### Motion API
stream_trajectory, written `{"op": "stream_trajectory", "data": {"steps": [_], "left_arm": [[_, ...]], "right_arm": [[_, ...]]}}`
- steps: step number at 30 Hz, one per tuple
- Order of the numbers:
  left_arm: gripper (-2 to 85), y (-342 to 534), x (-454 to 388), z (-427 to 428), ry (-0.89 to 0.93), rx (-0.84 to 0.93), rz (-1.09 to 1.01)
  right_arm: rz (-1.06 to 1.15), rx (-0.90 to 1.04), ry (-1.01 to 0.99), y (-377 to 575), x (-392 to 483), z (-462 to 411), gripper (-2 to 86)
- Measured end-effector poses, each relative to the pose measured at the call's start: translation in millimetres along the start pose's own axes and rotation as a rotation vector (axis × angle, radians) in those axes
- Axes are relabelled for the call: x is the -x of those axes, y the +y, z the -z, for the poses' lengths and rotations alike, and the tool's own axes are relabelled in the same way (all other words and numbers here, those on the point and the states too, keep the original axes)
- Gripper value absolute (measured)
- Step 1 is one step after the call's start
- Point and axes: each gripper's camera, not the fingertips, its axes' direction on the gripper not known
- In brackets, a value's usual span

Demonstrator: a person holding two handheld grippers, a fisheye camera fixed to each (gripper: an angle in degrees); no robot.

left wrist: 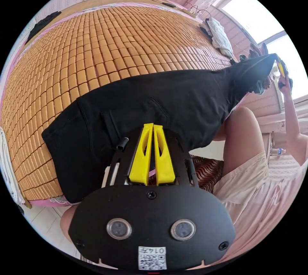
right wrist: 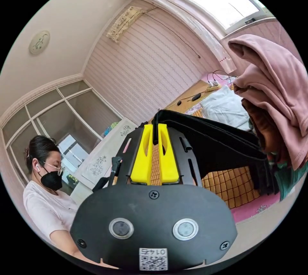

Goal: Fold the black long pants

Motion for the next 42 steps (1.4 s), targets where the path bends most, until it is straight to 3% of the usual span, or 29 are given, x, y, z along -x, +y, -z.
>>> {"op": "stream_trajectory", "data": {"steps": [4, 8, 11, 13, 21, 29, 33, 37, 42], "left_arm": [[-1.0, -5, -1, -5, 0.060, -0.026, 0.009], [-1.0, 19, 21, 31, 0.122, -0.164, 0.090], [-1.0, 46, 46, 60, 0.093, -0.229, 0.178], [-1.0, 63, 61, 72, 0.081, -0.241, 0.226], [-0.3, 88, 73, 71, 0.138, -0.220, 0.232], [6.1, 73, 57, 39, 0.136, -0.177, 0.175], [7.0, 71, 58, 31, 0.113, -0.157, 0.160], [7.4, 75, 60, 28, 0.100, -0.158, 0.151], [7.6, 82, 65, 28, 0.119, -0.182, 0.152]], "right_arm": [[0.174, 0.311, -0.280, 34, 88, -104, 2.3], [0.181, 0.777, -0.534, 159, 157, -249, 3.1], [0.175, 1.166, -0.342, 271, 161, -337, 3.8], [0.204, 1.232, -0.233, 306, 162, -355, 3.1], [0.414, 1.206, -0.066, 320, 213, -387, 3.1], [0.653, 1.091, 0.012, 310, 290, -494, 7.8], [0.741, 1.122, 0.128, 318, 303, -547, 7.8], [0.762, 1.247, 0.082, 330, 306, -579, 3.5], [0.825, 1.211, 0.002, 319, 329, -572, -0.4]]}}
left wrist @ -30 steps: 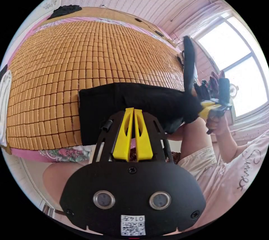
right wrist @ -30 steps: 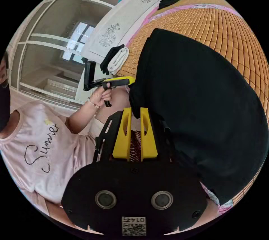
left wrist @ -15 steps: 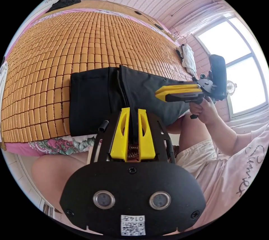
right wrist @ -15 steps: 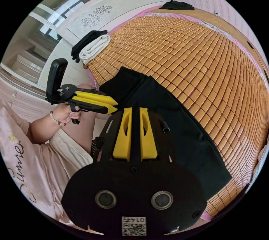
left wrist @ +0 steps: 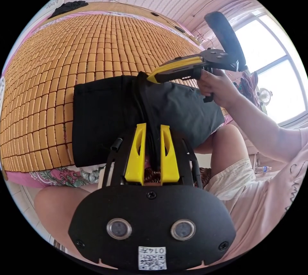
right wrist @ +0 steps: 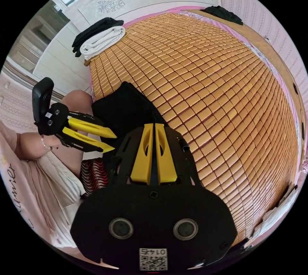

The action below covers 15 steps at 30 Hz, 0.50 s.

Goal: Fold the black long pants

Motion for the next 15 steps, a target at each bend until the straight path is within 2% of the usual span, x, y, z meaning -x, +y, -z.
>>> {"op": "stream_trajectory", "data": {"steps": [3, 8, 11, 14, 15], "left_arm": [[8.2, 3, 2, 2, 0.003, -0.010, -0.006], [12.8, 8, -8, 17, -0.030, -0.116, -0.101], [9.2, 8, -15, 20, -0.024, -0.143, -0.190], [0.6, 8, -12, 17, 0.009, -0.119, -0.170], [0.3, 8, -10, 17, 0.008, -0.112, -0.158]], "right_arm": [[0.108, -0.053, -0.032, -1, 14, 25, -0.6], [0.379, -0.084, -0.299, -13, 39, 60, -0.2], [0.358, -0.131, -0.293, -27, 37, 66, 0.1], [0.255, -0.088, -0.223, -49, 23, 51, 0.6], [0.241, -0.072, -0.199, -54, 22, 47, 0.9]]}}
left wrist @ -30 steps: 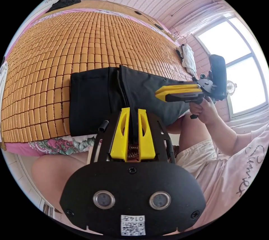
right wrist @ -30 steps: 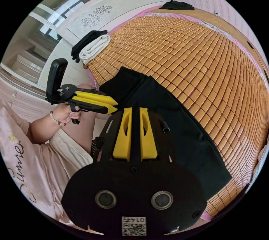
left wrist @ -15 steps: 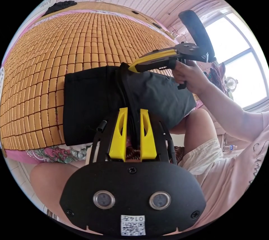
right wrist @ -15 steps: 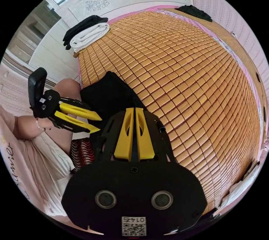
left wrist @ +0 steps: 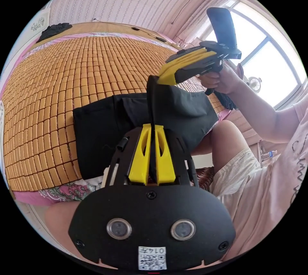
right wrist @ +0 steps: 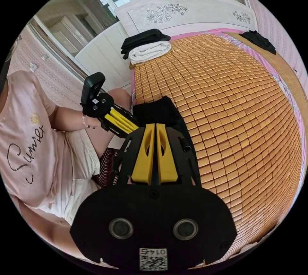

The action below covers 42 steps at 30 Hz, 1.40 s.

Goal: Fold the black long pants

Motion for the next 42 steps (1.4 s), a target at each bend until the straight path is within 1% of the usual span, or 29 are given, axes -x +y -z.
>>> {"op": "stream_trajectory", "data": {"steps": [3, 5, 8, 11, 14, 16, 18, 21, 24, 25, 29, 33, 35, 36, 38, 39, 42], "left_arm": [[-0.5, 1, 8, -7, 0.020, 0.056, 0.060], [0.0, -1, 13, -18, 0.013, 0.122, 0.098], [1.6, -3, 11, -23, -0.025, 0.151, 0.093], [3.4, -4, 6, -23, -0.049, 0.149, 0.075], [3.9, -4, 6, -24, -0.043, 0.145, 0.077], [4.1, -5, 6, -25, -0.039, 0.143, 0.078], [4.2, -5, 5, -26, -0.037, 0.141, 0.080], [4.3, -5, 3, -28, -0.036, 0.143, 0.080], [5.0, -6, 1, -30, -0.035, 0.138, 0.081], [6.2, -7, -1, -30, -0.036, 0.129, 0.074], [12.9, -10, -16, -22, -0.086, 0.039, 0.013], [13.8, -14, -27, -26, -0.048, 0.034, -0.062], [12.5, -17, -33, -34, -0.021, 0.067, -0.088], [10.4, -17, -34, -35, -0.011, 0.076, -0.098], [2.5, -17, -42, -33, 0.045, 0.075, -0.138], [0.7, -17, -43, -30, 0.058, 0.063, -0.144], [-0.4, -21, -42, -11, 0.081, 0.072, -0.041]], "right_arm": [[-0.077, 0.108, 0.065, -18, -17, -29, 2.5], [-0.130, 0.171, 0.130, -29, -25, -48, 5.4], [-0.142, 0.172, 0.176, -41, -26, -54, 7.7], [-0.122, 0.196, 0.157, -52, -28, -63, 8.0], [-0.105, 0.256, 0.179, -60, -32, -74, 8.6], [-0.110, 0.252, 0.166, -63, -34, -72, 8.4], [-0.106, 0.252, 0.137, -65, -36, -70, 7.6], [-0.058, 0.274, 0.118, -67, -32, -66, 4.0], [-0.015, 0.236, 0.136, -63, -23, -46, 2.2], [-0.006, 0.196, 0.125, -60, -19, -33, 1.8], [0.039, 0.033, 0.007, -40, -7, 24, 1.5], [0.092, -0.075, -0.051, -26, 1, 62, 1.4], [0.118, -0.134, -0.084, -20, 3, 81, 1.4], [0.120, -0.147, -0.087, -20, 2, 84, 1.4], [0.111, -0.194, -0.091, -20, -4, 95, 1.5], [0.107, -0.204, -0.093, -22, -6, 97, 1.5], [0.097, -0.236, -0.089, -45, -15, 96, 2.0]]}}
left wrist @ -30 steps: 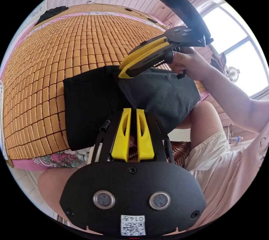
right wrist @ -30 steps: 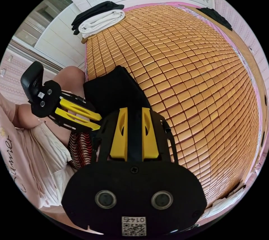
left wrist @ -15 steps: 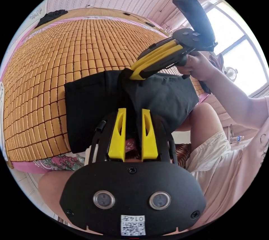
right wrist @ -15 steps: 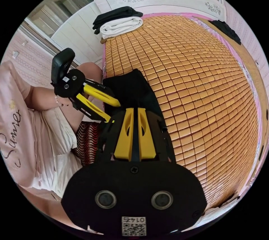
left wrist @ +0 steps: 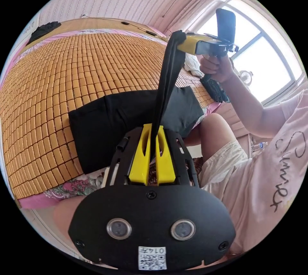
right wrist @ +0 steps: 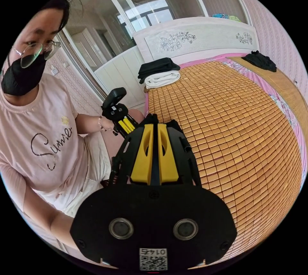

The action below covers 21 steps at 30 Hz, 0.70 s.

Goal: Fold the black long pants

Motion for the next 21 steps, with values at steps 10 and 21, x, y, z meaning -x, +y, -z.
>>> {"op": "stream_trajectory", "data": {"steps": [10, 21], "left_arm": [[7.0, -5, 45, 7, -0.373, 0.225, 0.299], [-0.5, -19, -61, -46, -0.169, 0.093, -0.093]], "right_arm": [[-0.328, 0.170, 0.259, -20, -53, -79, 4.8], [-0.602, 0.411, 0.360, 111, 3, -55, -0.3]]}}
